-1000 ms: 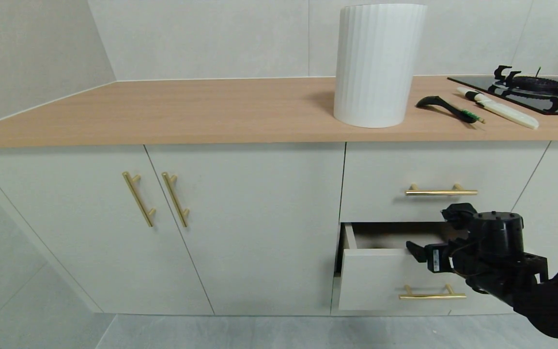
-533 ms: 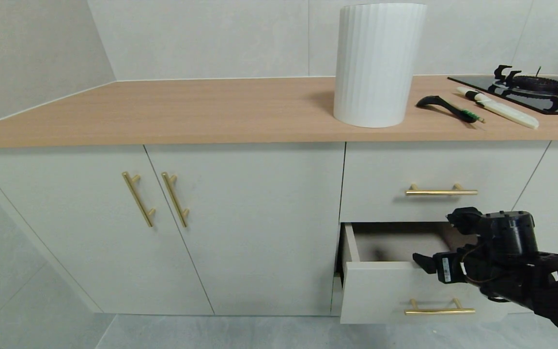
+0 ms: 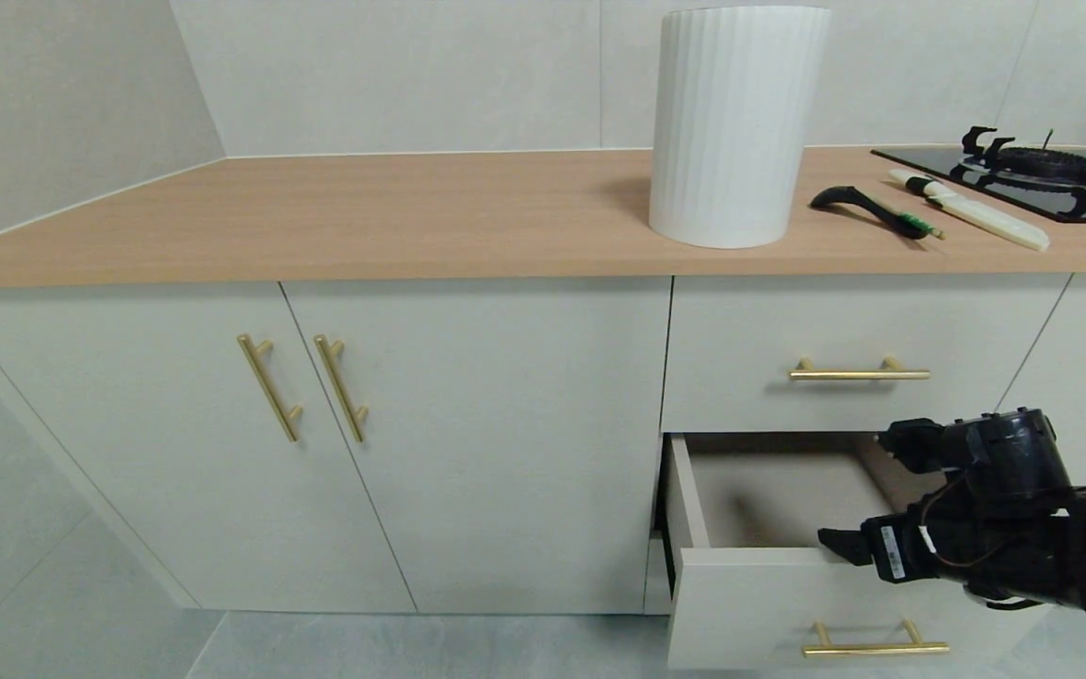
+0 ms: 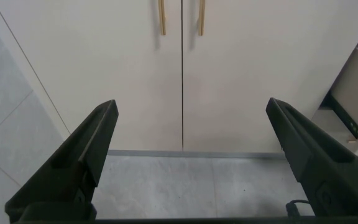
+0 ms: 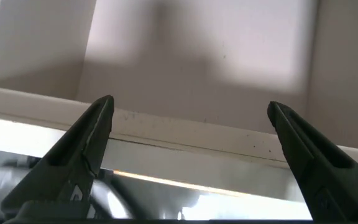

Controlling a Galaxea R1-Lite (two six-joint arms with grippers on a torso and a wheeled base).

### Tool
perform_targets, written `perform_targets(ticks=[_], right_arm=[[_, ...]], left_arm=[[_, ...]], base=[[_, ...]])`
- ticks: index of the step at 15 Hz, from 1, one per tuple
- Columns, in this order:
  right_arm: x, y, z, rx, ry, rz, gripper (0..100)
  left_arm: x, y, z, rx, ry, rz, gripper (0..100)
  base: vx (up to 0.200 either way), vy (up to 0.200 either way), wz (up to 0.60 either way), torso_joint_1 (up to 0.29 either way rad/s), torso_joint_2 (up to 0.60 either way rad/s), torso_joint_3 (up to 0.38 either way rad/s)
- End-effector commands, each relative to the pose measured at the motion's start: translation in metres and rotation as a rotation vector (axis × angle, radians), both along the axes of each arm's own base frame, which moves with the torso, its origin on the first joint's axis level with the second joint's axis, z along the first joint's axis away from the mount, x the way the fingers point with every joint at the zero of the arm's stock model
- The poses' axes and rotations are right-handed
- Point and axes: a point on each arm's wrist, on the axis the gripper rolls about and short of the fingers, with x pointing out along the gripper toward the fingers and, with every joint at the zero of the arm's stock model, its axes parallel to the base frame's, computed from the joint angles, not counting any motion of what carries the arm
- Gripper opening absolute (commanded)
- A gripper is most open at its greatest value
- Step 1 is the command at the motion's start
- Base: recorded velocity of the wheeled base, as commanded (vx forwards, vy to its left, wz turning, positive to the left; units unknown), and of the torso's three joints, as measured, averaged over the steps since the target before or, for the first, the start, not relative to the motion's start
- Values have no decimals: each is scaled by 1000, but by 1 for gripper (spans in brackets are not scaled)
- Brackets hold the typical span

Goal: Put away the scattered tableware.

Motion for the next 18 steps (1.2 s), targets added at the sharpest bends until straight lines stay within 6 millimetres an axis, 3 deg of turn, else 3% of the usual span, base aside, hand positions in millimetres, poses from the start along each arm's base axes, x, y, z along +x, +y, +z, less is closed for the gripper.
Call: perform_targets(ticks=[1, 8, 18], right_arm=[[-4, 0, 15, 18, -17, 15, 100], [-21, 0, 20, -43, 89, 85, 100], [-61, -5, 17, -243, 360, 301, 100]], left_arm=[[0, 0, 0, 0, 1, 1, 100], [0, 0, 0, 0, 1, 1, 100], [0, 0, 0, 0, 1, 1, 100]], base=[[0, 0, 0, 0, 0, 0], [0, 0, 0, 0, 0, 0], [0, 0, 0, 0, 0, 0]])
